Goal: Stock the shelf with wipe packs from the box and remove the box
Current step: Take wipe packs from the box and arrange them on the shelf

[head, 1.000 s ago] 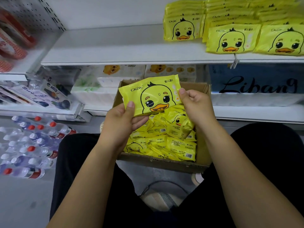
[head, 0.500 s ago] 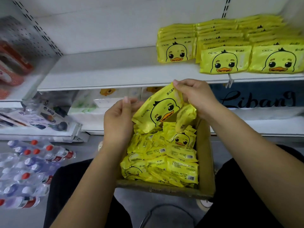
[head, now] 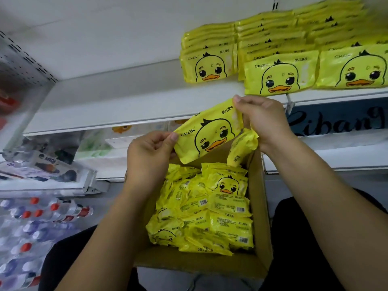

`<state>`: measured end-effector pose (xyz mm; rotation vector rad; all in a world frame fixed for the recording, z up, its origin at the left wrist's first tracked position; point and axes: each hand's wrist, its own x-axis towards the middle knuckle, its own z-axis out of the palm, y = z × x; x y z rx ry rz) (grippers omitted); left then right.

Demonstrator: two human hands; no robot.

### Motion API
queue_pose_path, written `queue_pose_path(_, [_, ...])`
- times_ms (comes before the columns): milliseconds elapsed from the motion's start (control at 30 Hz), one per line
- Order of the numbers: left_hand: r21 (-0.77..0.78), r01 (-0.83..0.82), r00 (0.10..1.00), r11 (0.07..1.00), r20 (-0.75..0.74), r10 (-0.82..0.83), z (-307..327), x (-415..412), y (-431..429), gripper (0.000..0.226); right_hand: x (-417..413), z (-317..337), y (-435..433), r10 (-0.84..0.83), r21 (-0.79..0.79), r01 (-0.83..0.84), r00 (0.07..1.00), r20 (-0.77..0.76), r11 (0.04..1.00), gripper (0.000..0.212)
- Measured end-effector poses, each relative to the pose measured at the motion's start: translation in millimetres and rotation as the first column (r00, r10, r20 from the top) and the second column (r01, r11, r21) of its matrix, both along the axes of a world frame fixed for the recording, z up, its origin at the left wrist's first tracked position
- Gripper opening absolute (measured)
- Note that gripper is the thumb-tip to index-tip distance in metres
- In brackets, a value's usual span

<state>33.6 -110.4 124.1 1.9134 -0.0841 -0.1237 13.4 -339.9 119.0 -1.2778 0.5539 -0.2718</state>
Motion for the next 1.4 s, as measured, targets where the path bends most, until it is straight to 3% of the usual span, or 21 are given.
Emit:
queue_pose_path(267, [0.005, 0.066, 0.996, 0.998, -0.061, -0.065, 28.2, 39.9, -14.1, 0.012, 13.8, -11.8, -14.7, -0.098, -0.007, 0.099, 0.994, 0.045, 0.995, 0.016])
queue_pose_path(400, [0.008, 0.095, 0.995, 0.995, -0.04, -0.095, 33.7, 65.3, -26.8, 0.013, 12.0, -13.6, -22.6, -0.104, -0.079, 0.109, 0.992, 0.074, 0.991, 0.008])
queue_pose_path(533, [0.035, 0.136, 0.99, 0.99, 0.029, -0.137, 35.6, 106.2, -40.6, 0.017, 14.3, -15.6, -39.1, -0.181, -0.155, 0.18, 0.983, 0.009, 0.971, 0.009])
queue_pose_path(700, [0.044, 0.172, 0.984, 0.984, 0.041, -0.174, 25.1, 157.2, -63.1, 0.023, 25.5, -21.6, -51.5, -0.189, -0.129, 0.181, 0.981, -0.048, 0.975, 0.018])
queue_pose_path(900, [-0.048, 0.125, 0.991, 0.991, -0.037, -0.127, -2.9, 204.3, -91.8, 0.021, 47.4, -27.3, -47.7, -0.108, -0.191, 0.088, 0.989, -0.099, 0.978, 0.021])
queue_pose_path(1033, [0.094, -0.002, 0.992, 0.996, 0.127, -0.01, -19.7, 222.8, -106.6, 0.011, 60.7, -32.1, -48.0, -0.048, -0.22, 0.018, 0.99, -0.13, 0.975, 0.023])
queue_pose_path(1133, [0.052, -0.037, 0.988, 0.998, 0.154, 0.029, -28.9, 234.2, -110.7, 0.004, 68.9, -36.4, -47.7, -0.022, -0.237, -0.017, 0.986, -0.163, 0.971, 0.022])
queue_pose_path(1267, [0.022, -0.067, 0.986, 0.998, 0.153, 0.063, -37.9, 237.7, -116.1, 0.015, 78.4, -36.9, -48.3, -0.054, -0.217, 0.016, 0.984, -0.17, 0.976, 0.025])
queue_pose_path(1400, [-0.02, -0.202, 0.966, 0.979, 0.163, 0.203, -42.7, 228.5, -116.7, 0.018, 80.2, -35.2, -47.3, -0.057, -0.234, 0.015, 0.983, -0.176, 0.972, 0.029])
